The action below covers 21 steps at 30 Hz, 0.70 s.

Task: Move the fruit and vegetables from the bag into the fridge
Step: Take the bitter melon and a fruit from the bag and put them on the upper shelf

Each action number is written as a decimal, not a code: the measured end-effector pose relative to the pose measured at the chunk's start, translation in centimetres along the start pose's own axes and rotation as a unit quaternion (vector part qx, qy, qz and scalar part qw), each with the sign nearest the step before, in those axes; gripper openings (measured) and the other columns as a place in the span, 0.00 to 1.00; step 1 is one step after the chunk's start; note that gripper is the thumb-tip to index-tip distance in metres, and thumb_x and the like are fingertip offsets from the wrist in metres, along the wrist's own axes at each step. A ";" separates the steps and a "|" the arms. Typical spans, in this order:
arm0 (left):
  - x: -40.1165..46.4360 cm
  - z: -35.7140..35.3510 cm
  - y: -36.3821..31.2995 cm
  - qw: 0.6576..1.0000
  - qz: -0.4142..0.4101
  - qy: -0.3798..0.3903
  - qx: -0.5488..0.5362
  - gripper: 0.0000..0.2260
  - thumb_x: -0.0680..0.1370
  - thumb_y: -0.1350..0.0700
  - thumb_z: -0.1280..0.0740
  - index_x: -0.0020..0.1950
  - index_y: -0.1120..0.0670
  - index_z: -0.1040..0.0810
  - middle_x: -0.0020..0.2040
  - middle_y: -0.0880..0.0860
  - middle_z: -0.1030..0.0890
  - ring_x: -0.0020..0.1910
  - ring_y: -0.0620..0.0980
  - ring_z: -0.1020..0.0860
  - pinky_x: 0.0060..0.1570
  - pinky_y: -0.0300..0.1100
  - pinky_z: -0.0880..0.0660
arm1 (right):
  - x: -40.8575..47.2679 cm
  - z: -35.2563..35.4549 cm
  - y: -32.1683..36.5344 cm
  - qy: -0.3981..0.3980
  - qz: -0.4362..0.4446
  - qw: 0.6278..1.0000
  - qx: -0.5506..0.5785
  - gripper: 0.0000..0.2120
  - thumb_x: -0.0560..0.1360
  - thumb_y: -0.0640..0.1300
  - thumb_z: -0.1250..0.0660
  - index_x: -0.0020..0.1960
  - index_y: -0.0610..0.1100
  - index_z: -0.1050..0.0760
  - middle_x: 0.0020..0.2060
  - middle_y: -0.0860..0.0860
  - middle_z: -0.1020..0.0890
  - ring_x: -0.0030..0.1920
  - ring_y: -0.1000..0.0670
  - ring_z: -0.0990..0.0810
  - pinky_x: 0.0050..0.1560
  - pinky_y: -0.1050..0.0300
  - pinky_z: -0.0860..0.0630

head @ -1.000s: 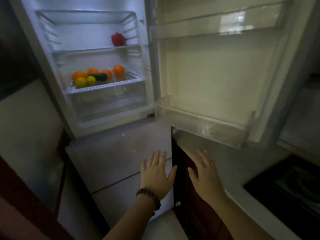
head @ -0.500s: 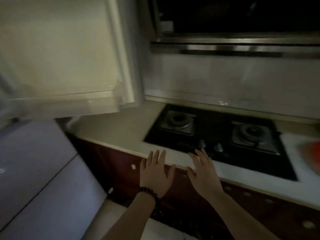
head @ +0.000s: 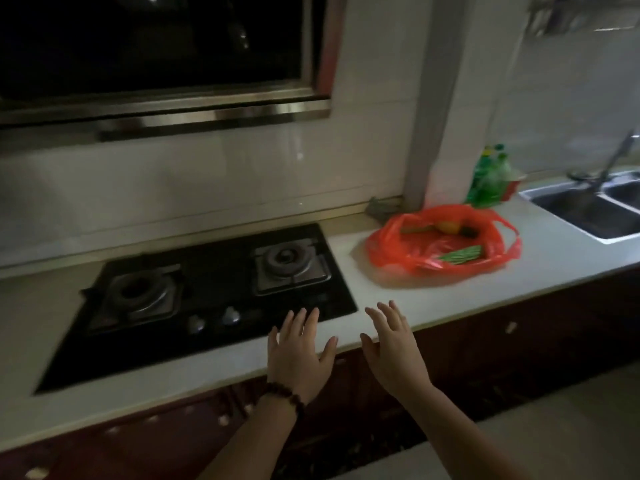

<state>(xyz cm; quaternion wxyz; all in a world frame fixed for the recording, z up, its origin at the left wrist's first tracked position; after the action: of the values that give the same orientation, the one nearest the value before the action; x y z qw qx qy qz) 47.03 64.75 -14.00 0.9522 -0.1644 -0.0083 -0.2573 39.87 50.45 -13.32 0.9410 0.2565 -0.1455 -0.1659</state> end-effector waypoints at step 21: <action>23.9 -16.9 -29.0 0.996 -0.075 0.039 -0.036 0.24 0.78 0.44 0.42 0.72 0.51 0.35 0.68 0.49 0.30 0.68 0.50 0.34 0.66 0.47 0.38 | 15.2 12.5 -36.7 0.048 -0.120 0.992 -0.007 0.24 0.78 0.49 0.39 0.72 0.48 0.37 0.71 0.51 0.36 0.70 0.50 0.36 0.67 0.53 0.33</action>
<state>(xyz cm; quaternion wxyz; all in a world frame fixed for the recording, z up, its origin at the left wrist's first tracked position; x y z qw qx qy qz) 52.35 24.17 -18.58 0.9230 -0.1877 0.0261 -0.3348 40.35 9.30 -19.62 0.9219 0.2730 -0.0671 -0.2666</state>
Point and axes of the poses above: each hand's wrist, its own x-axis towards the middle knuckle, its own z-axis out of the back of the hand, y = z × x, the point moved 10 cm from there along x, towards the middle knuckle
